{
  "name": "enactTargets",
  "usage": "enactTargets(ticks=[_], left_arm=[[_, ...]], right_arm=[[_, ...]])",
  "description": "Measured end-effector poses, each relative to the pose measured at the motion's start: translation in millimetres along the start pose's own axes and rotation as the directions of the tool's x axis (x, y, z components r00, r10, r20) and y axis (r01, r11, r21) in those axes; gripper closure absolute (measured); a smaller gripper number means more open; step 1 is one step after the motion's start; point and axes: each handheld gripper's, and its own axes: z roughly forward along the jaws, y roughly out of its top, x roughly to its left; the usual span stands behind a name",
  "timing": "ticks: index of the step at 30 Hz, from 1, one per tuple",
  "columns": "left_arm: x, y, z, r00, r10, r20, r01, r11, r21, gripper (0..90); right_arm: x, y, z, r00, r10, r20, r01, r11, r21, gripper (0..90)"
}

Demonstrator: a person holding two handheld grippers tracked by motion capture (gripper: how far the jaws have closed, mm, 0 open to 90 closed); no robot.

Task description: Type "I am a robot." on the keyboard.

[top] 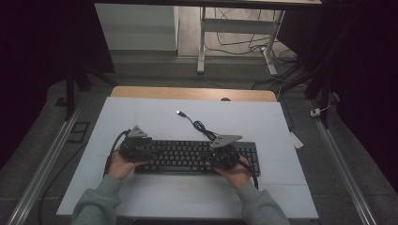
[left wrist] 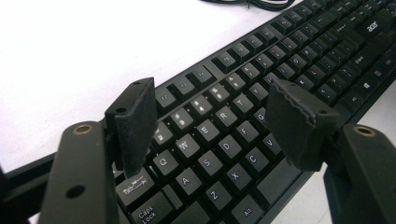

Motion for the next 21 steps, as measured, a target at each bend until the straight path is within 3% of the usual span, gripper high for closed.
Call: enactTargets(ticks=[7, 10, 21], left_arm=[[-0.1, -0.6, 2.6, 1.0000, 0.003, -0.001, -0.003, 1.0000, 0.007, 33.8], [0.0, -0.7, 2.1, 1.0000, 0.003, 0.000, -0.003, 1.0000, 0.006, 33.6], [-0.3, -0.8, 1.7, 1.0000, 0.007, -0.005, -0.007, 1.0000, 0.005, 33.7]], right_arm=[[4.1, 7.4, 20.9, 0.9996, -0.001, -0.028, 0.002, 0.999, 0.041, 90.0], [7.7, 7.3, 28.6, 0.9993, -0.025, -0.029, 0.027, 0.997, 0.069, 90.0], [4.6, 0.1, 36.5, 0.9996, -0.011, -0.027, 0.013, 0.995, 0.101, 89.9]])
